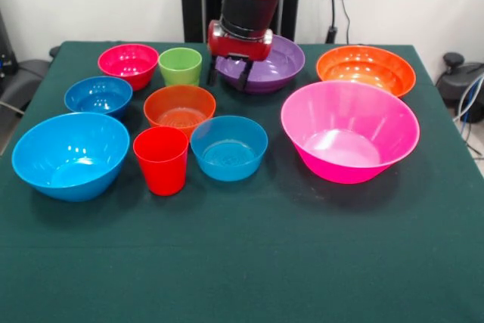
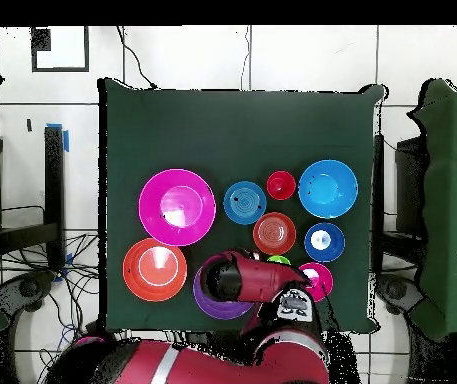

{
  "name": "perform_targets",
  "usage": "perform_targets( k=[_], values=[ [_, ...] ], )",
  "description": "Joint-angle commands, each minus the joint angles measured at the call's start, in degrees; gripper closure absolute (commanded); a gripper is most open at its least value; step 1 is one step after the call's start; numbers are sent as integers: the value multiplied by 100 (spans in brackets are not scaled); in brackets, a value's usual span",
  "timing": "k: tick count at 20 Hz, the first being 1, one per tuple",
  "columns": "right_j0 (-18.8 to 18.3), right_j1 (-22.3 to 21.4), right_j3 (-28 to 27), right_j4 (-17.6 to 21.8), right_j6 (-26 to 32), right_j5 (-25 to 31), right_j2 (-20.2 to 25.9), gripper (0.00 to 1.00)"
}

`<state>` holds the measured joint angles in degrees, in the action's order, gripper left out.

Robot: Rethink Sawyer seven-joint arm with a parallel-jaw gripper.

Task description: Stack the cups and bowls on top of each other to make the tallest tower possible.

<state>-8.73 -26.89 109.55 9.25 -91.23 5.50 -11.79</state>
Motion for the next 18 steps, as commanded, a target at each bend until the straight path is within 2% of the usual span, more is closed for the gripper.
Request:
perform_targets(
  k=[1, 7, 10, 18],
  values=[
    [-287, 231, -429, 109, -632, -227, 787, 0],
    [-867, 217, -419, 402, -333, -209, 1014, 0],
    [-1022, 244, -484, 474, -275, -115, 1101, 0],
    [-1362, 526, -417, 509, -482, -357, 1537, 0]
  ],
)
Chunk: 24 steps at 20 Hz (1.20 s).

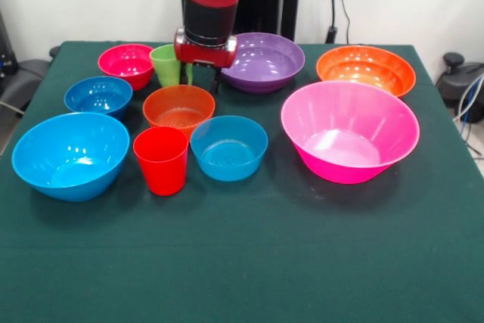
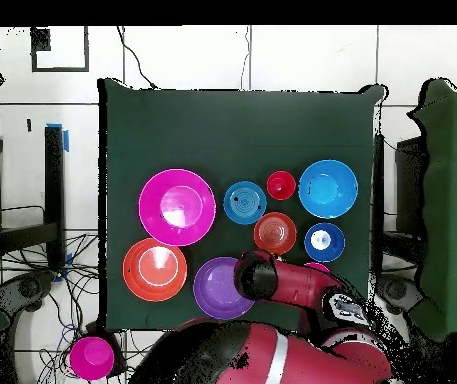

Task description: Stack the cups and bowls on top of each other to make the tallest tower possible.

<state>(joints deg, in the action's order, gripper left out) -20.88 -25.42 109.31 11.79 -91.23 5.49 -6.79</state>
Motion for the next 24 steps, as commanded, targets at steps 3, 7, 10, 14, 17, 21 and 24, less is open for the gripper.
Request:
perform_targets(
  k=[3, 7, 10, 14, 17, 21, 24],
  values=[
    [-70, 325, -378, 227, -525, -320, 1002, 0],
    [231, 185, -368, 122, -673, -266, 744, 0],
    [386, -23, -290, 43, -723, -85, 646, 0],
    [441, -218, -220, 31, -693, 58, 643, 0],
    [468, -384, -155, 1, -682, 198, 642, 0],
    [582, -543, -165, 2, -627, 384, 568, 0],
    [662, -609, -217, -14, -600, 506, 527, 0]
  ],
)
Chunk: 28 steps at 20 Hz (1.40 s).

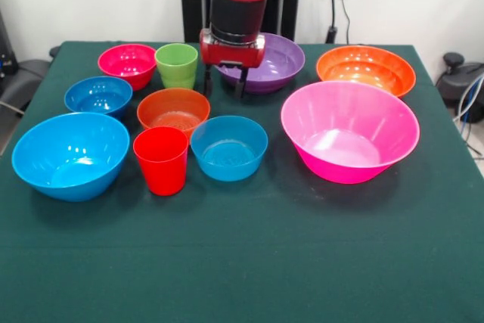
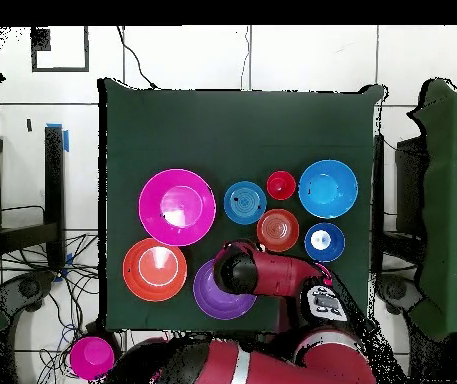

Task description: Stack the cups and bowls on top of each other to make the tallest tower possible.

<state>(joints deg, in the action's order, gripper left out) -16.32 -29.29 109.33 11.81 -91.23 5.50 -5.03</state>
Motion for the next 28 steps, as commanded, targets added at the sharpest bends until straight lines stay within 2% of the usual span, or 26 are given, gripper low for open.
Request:
perform_targets(
  k=[1, 8, 18, 28],
  values=[
    [224, -241, -233, -23, -593, 537, 346, 0],
    [309, -251, -262, 40, -541, 524, 314, 0],
    [284, 39, -405, 183, -485, 188, 265, 0],
    [-205, 309, -658, 470, -90, 194, 557, 0]
  ],
)
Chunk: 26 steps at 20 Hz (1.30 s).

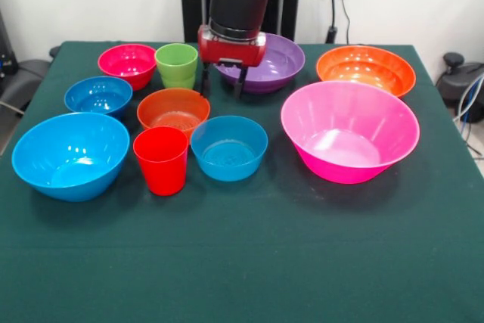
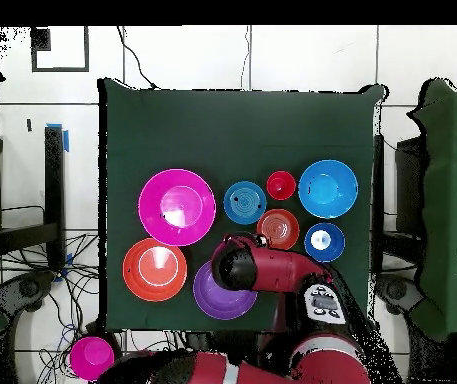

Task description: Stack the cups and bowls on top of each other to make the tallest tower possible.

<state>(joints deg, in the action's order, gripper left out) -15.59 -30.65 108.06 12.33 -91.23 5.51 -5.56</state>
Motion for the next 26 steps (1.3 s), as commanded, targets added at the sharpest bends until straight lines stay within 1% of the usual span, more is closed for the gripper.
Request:
perform_targets(
  k=[1, 4, 7, 12, 15, 22, 26],
  values=[
    [-312, 465, -549, 441, -88, 182, 626, 0],
    [-426, 556, -591, 542, -93, 109, 678, 0],
    [-415, 622, -677, 630, -122, 81, 664, 0],
    [-452, 570, -654, 755, -127, 144, 724, 0],
    [-509, 502, -613, 768, -146, 202, 786, 0],
    [-688, 622, -562, 795, -305, -19, 902, 0],
    [-695, 710, -612, 777, -377, -110, 928, 0]
  ],
)
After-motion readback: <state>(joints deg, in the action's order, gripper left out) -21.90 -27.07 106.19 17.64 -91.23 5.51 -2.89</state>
